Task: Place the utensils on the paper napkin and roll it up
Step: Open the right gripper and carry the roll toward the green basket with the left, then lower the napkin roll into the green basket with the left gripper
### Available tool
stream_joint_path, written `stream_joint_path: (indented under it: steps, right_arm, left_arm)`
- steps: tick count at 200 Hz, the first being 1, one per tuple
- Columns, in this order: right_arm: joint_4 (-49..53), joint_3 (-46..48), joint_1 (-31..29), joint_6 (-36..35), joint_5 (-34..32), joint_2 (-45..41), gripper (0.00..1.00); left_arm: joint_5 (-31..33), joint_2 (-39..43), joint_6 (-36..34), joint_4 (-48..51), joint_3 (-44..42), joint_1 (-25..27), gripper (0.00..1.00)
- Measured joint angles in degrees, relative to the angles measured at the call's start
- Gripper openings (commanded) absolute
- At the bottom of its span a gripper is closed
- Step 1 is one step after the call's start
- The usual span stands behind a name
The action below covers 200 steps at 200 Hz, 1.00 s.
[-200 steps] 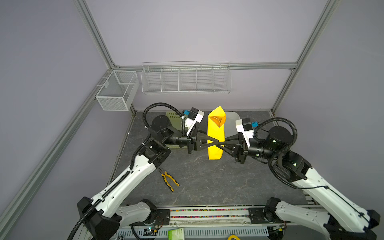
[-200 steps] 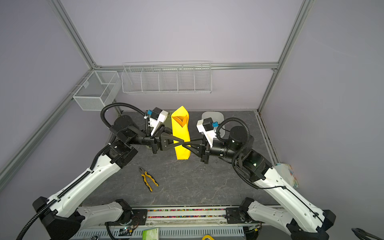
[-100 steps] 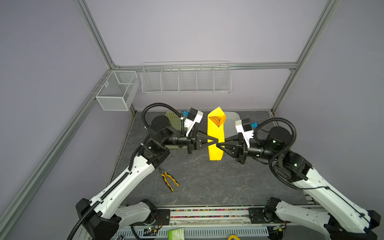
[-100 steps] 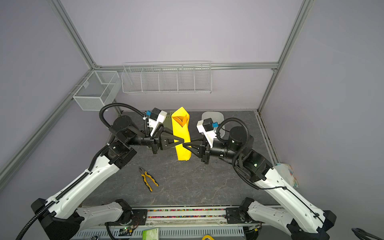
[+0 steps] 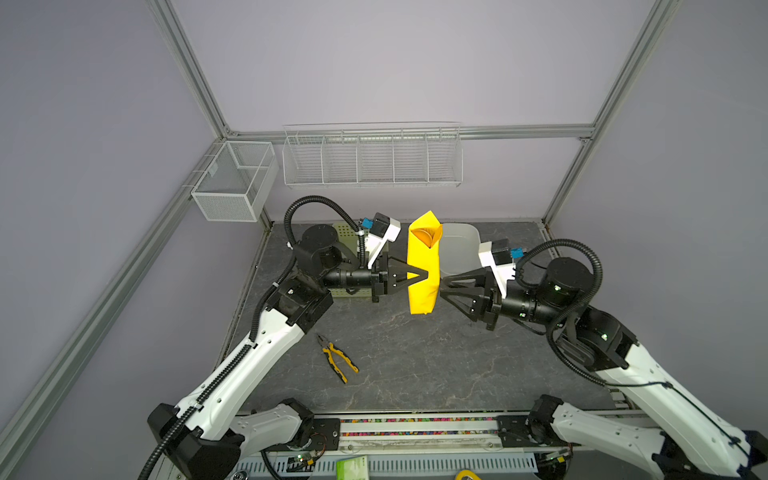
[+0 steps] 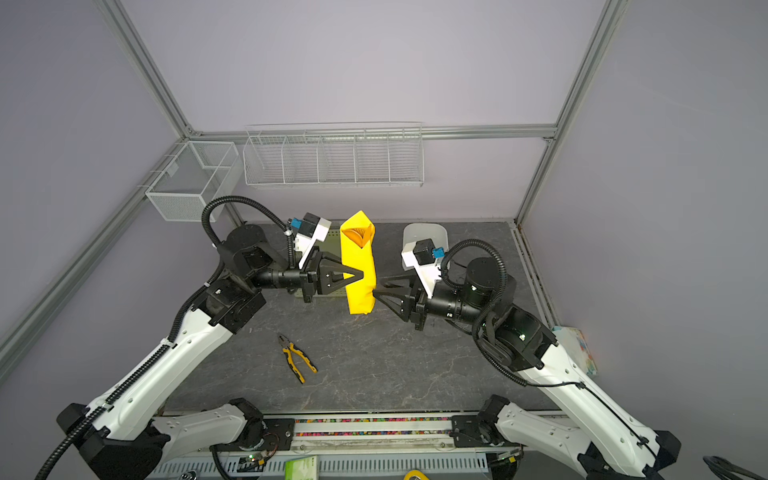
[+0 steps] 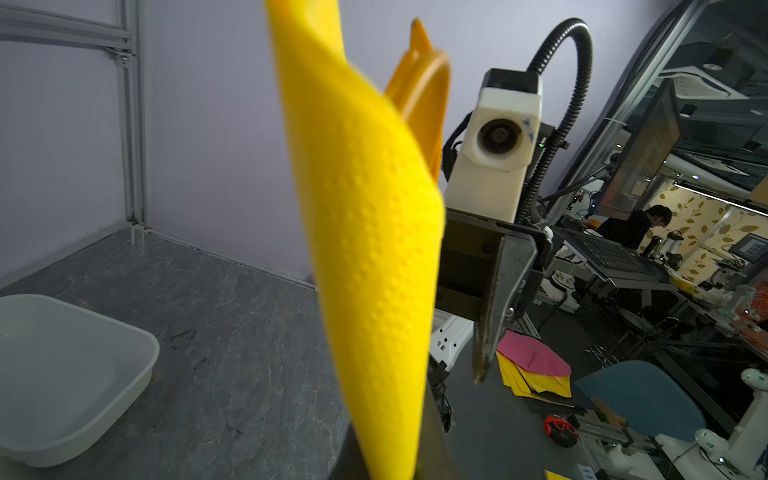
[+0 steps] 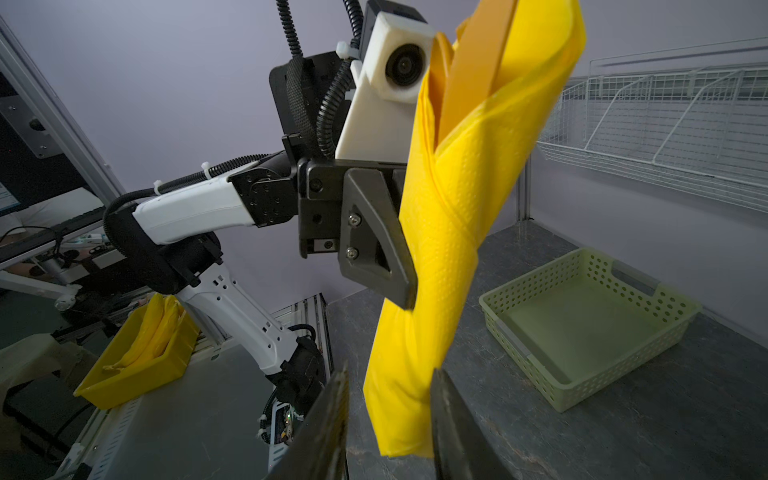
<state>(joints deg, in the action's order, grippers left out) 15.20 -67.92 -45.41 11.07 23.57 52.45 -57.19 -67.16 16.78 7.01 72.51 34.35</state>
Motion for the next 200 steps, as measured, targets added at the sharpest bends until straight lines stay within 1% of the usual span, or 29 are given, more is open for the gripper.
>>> stream_joint_path:
  steps: [29,55,91,123,150,177,200]
  right_arm:
    - [4.39,0.0,1.29,-0.68,-4.55,-0.79,0.36]
    - [8.48,0.0,4.22,-0.9,-7.48,-0.5,0.36]
    - [11.98,0.46,8.52,-1.05,-8.55,0.11,0.36]
    - [13.49,1.88,10.23,-1.07,-8.59,0.15,0.36]
    - [14.69,2.89,11.13,-1.31,-9.03,0.52,0.37]
    - [16.33,3.26,11.91,-2.03,-9.4,1.09,0.38]
    - [17.11,3.98,12.37,-2.36,-9.44,1.09,0.38]
  left_arm:
    - [0.9,-1.66,-3.1,6.51,1.27,-5.07,0.0]
    - [1.77,-4.85,-6.34,12.74,3.34,-9.01,0.0]
    - [3.06,-11.06,-10.62,21.66,6.93,-15.34,0.0]
    - [5.16,-17.57,-14.05,28.57,12.07,-19.85,0.0]
    - [7.28,-23.87,-16.17,33.18,16.9,-22.34,0.0]
    - [9.79,-31.5,-17.92,37.81,23.08,-23.54,0.0]
    - [10.1,-37.9,-18.6,40.85,27.3,-24.48,0.0]
